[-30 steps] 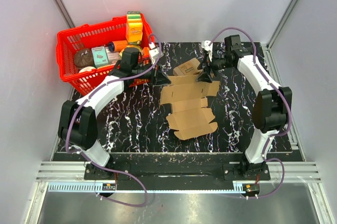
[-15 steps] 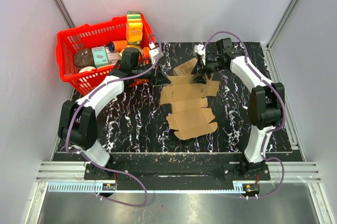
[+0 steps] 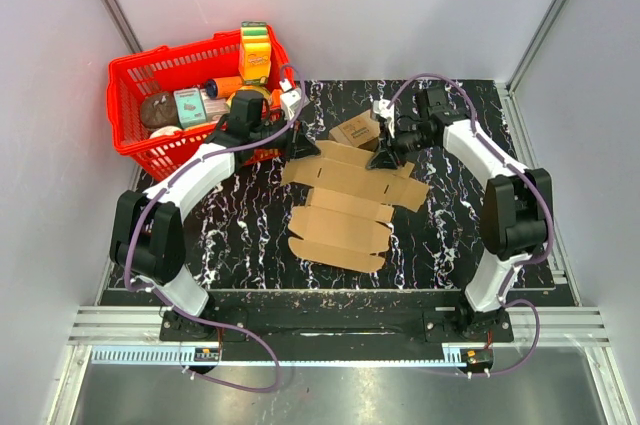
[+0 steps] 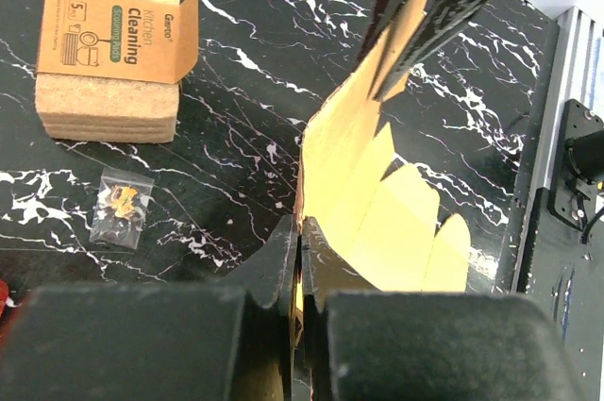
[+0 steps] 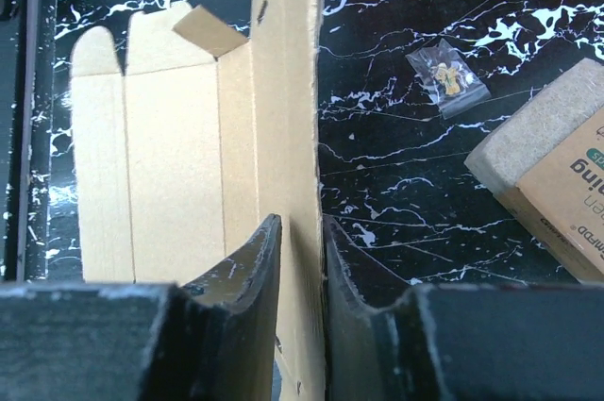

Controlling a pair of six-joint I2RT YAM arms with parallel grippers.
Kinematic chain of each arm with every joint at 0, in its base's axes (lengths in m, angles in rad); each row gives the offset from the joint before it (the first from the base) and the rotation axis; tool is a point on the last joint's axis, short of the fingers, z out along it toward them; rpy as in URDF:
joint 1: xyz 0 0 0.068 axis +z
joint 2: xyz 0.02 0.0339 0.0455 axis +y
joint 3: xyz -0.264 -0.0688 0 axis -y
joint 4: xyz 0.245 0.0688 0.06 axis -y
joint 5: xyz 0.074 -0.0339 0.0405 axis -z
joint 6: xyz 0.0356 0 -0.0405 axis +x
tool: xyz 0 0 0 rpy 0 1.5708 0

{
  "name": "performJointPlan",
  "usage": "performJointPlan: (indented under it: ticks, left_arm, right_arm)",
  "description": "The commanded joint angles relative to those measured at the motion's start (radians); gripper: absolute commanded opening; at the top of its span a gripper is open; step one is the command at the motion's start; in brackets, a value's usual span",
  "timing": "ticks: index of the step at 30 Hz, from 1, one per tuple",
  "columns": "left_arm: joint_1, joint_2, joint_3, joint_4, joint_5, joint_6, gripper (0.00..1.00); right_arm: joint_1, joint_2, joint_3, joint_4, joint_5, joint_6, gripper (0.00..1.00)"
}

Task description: Fold the paper box

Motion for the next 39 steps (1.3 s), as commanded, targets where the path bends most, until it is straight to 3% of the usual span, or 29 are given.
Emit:
performJointPlan:
  ticks: [1, 17, 21, 29, 32, 39]
  left_arm:
    - [0.009, -0.034, 0.040, 0.034, -0.046, -0.006, 0.00]
    - [0.011, -0.026, 0.046, 0.037, -0.048, -0.013, 0.01]
    - [0.009, -0.025, 0.046, 0.039, -0.043, -0.019, 0.01]
    - [0.009, -0.022, 0.047, 0.040, -0.046, -0.023, 0.03]
    - [0.011, -0.020, 0.049, 0.036, -0.057, -0.029, 0.14]
    - [0.017, -0.026, 0.052, 0.035, -0.091, -0.046, 0.55]
  right_arm:
    - [0.004, -0.092, -0.031, 0.030, -0.008, 0.053, 0.27]
    - [0.024, -0.120, -0.082, 0.143, -0.080, 0.231, 0.11]
    - [0.032, -0.119, -0.094, 0.184, -0.085, 0.280, 0.00]
    - [0.055, -0.120, -0.094, 0.233, 0.021, 0.425, 0.00]
    - [0.070, -0.140, -0.086, 0.268, 0.174, 0.591, 0.00]
    - [0.123, -0.261, -0.158, 0.313, 0.346, 0.749, 0.00]
